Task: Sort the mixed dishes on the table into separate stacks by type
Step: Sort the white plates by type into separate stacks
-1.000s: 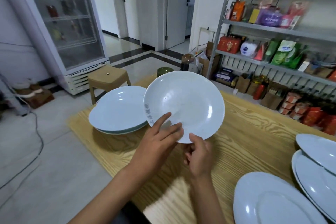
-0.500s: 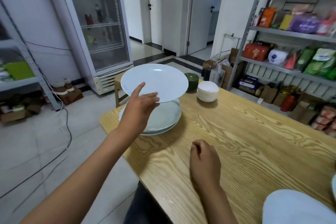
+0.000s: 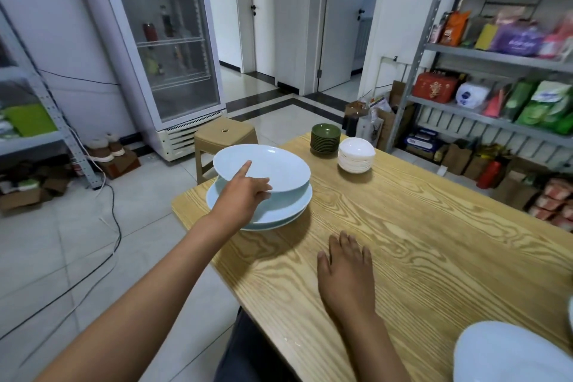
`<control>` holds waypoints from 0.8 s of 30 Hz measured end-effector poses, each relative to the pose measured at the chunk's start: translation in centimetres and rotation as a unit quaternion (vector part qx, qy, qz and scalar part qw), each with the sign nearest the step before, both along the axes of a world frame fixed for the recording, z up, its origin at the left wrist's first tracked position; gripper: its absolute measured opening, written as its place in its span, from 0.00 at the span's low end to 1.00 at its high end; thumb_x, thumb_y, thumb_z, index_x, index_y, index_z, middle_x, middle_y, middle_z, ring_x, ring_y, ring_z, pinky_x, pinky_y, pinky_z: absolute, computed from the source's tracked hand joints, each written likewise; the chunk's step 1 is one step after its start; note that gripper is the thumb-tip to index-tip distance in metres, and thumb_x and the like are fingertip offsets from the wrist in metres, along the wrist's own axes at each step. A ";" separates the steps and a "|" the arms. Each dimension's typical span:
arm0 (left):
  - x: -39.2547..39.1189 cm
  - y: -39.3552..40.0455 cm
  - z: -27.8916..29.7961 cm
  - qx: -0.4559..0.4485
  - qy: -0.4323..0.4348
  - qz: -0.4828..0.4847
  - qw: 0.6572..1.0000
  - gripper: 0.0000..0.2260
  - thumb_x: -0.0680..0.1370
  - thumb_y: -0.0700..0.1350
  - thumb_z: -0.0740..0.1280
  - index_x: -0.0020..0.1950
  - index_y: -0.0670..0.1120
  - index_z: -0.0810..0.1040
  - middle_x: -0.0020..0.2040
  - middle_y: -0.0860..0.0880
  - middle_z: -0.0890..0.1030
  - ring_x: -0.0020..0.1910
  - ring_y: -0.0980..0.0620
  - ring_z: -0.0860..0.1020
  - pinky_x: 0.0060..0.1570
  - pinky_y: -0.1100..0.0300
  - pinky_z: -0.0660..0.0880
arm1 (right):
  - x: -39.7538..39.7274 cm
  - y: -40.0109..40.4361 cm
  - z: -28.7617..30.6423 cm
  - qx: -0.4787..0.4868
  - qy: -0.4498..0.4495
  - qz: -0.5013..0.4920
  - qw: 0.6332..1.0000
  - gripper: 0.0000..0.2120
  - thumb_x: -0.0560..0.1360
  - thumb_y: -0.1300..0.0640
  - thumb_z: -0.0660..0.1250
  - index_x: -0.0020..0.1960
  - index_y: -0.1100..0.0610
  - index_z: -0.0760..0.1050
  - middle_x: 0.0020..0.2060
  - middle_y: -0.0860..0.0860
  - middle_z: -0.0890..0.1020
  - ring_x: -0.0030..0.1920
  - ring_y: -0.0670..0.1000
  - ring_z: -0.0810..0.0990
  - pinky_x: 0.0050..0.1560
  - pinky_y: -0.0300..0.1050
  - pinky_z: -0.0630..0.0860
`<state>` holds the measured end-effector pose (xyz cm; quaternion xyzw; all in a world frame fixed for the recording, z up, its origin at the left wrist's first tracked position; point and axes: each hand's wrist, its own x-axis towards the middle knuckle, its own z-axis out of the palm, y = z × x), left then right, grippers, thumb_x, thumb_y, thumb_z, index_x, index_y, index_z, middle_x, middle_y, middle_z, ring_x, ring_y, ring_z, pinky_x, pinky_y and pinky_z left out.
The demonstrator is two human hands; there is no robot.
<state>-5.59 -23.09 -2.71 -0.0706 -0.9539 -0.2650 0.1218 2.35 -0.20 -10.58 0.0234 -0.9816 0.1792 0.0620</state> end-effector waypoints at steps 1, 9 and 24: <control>-0.2 0.0 0.0 -0.014 -0.020 0.000 1.000 0.11 0.78 0.41 0.67 0.60 0.44 0.81 0.64 0.48 0.78 0.76 0.46 0.57 0.67 0.55 0.61 | 0.0 0.0 0.0 -0.003 0.001 0.000 1.000 0.26 0.82 0.46 0.49 0.77 0.54 0.60 0.78 0.53 0.59 0.78 0.52 0.53 0.77 0.52 0.42; 0.1 -0.1 1.1 -0.045 -0.140 -0.010 0.989 0.19 0.82 0.53 0.58 0.34 0.45 0.72 0.34 0.47 0.76 0.39 0.45 0.73 0.38 0.54 0.64 | 0.3 0.0 0.4 -0.046 0.011 0.006 0.999 0.24 0.81 0.47 0.53 0.76 0.54 0.63 0.77 0.53 0.62 0.77 0.51 0.55 0.77 0.50 0.44; 9.5 14.1 2.8 0.014 0.020 -0.257 0.966 0.23 0.80 0.62 0.54 0.61 0.48 0.79 0.60 0.52 0.80 0.60 0.56 0.73 0.56 0.62 0.66 | 10.2 5.2 4.8 -0.490 0.054 -0.173 0.853 0.14 0.79 0.57 0.64 0.62 0.45 0.76 0.57 0.37 0.80 0.57 0.35 0.77 0.57 0.35 0.73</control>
